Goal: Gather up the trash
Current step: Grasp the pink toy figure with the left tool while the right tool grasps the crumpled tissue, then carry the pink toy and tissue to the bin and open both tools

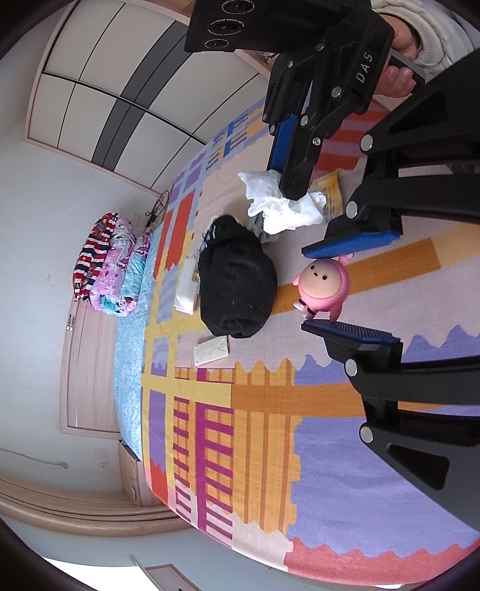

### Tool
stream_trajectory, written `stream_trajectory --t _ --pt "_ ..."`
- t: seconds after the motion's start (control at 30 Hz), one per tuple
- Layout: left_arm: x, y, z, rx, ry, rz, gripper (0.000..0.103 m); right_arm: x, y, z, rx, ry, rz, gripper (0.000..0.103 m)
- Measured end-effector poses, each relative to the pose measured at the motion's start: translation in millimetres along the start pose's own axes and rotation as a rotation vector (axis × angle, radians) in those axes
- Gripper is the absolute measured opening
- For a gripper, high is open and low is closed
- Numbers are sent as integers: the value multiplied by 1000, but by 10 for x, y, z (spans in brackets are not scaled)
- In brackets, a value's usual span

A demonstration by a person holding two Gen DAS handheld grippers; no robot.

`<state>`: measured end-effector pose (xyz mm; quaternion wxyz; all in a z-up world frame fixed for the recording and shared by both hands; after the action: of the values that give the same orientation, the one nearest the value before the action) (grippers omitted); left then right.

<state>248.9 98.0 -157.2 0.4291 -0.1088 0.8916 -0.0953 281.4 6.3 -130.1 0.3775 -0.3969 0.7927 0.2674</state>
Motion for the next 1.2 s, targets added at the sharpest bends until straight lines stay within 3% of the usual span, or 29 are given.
stream_trajectory --t 0.57,1.2 --pt "281 -415 -415 25 -18 35 33 232 228 -555 12 -49 20 17" --pt "865 -781 -623 101 41 68 33 1068 381 -900 24 25 74 17"
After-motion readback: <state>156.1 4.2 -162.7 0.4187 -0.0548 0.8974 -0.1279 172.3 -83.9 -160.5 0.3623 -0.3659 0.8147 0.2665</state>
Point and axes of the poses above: each gripper's, at about its wrist camera, not at the fingertips, and z roughly the way its jaws point, y to its left, x to its underside, the point moved 10 cm from there along z, roughly the way its jaws point, and after that the axes turned 3 degrees about -y, right-handed, at the moved point
